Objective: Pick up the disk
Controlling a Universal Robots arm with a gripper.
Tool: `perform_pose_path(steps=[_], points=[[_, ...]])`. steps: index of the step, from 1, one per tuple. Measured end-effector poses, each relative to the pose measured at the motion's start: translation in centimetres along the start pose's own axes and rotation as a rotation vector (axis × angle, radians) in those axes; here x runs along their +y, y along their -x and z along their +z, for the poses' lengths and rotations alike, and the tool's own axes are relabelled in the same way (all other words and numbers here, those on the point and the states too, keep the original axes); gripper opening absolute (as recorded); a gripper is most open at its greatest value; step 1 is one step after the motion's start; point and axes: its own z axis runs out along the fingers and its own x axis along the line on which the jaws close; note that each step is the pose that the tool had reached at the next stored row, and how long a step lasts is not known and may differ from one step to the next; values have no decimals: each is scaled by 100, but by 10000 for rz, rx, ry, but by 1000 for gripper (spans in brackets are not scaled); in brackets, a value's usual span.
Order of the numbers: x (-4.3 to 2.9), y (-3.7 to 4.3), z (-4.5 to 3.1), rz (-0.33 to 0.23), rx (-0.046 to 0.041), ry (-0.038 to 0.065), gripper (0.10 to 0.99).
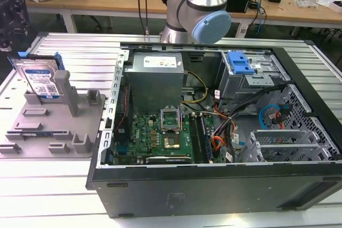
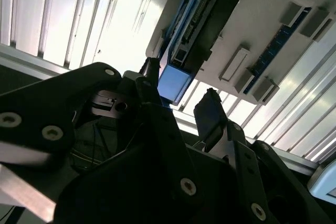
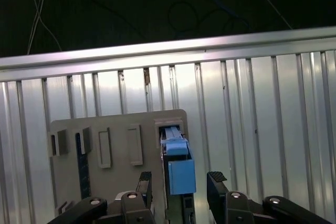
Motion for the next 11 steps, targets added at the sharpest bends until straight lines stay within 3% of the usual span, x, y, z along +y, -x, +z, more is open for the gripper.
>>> perform_pose_path(steps=[11], points=[[-6, 2, 124, -28, 99, -10, 541]])
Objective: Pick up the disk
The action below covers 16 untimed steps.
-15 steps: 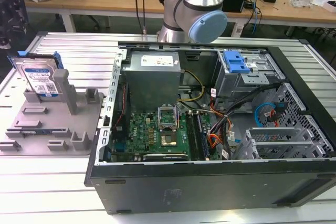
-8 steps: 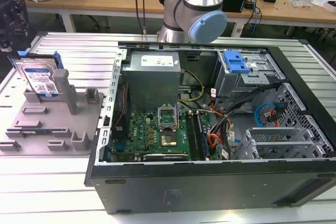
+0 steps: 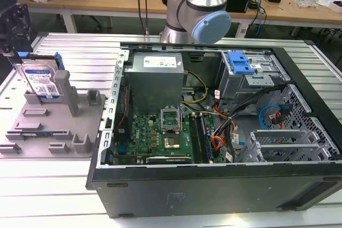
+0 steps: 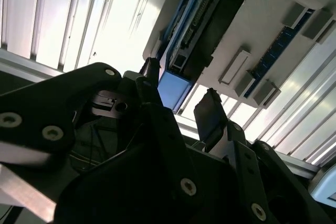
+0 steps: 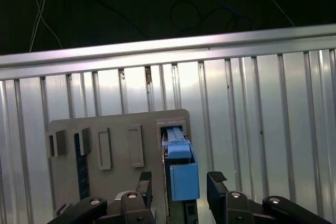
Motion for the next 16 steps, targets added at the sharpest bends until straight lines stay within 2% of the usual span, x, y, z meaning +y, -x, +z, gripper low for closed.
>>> perform_pose_path(steps=[10, 13, 16], points=[[0, 16, 99, -99, 18, -2, 541], [0, 20, 108, -125, 18, -2, 541], [5, 55, 120, -171, 40, -6, 541]])
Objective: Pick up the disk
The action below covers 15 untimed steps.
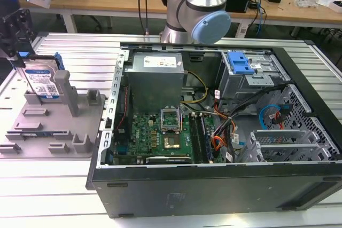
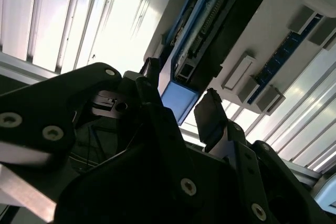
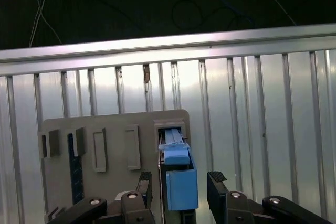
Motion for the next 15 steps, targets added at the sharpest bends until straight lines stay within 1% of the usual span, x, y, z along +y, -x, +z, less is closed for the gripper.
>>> perform_pose_path(steps=[2, 9, 15], points=[[3, 5, 12, -48, 21, -2, 541], [9, 5, 52, -186, 31, -6, 541], [9, -24, 80, -212, 31, -8, 541]])
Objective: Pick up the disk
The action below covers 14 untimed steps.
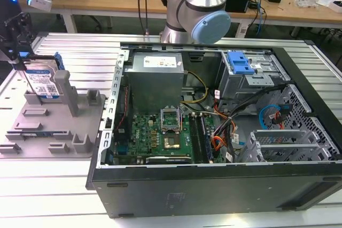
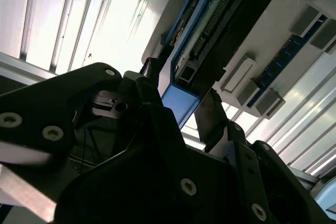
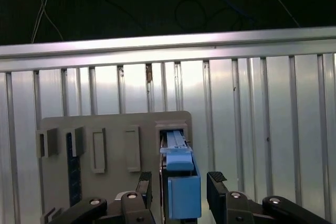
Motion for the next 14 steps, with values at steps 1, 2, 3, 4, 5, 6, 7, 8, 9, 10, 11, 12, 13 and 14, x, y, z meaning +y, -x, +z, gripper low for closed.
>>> perform_pose_path(steps=[1, 2, 3, 4, 5, 6, 7, 8, 9, 10, 11, 12, 13, 14], points=[[0, 0, 3, 1, 2, 3, 541], [0, 0, 8, 1, 1, 2, 541], [0, -1, 12, 0, 1, 0, 541], [-1, -1, 16, -1, 3, 1, 541], [-1, -1, 21, -1, 4, 1, 541], [-1, -1, 26, -1, 4, 1, 541], [-1, 0, 31, -1, 3, 0, 541], [-1, 0, 33, -1, 4, 0, 541], [-1, 0, 36, -1, 3, 0, 525], [-1, 0, 39, -1, 4, 1, 525], [-1, 0, 42, -1, 4, 0, 459], [-1, 0, 46, -1, 4, 1, 392], [-1, 0, 48, -1, 4, 1, 392], [-1, 0, 50, -1, 4, 1, 392]])
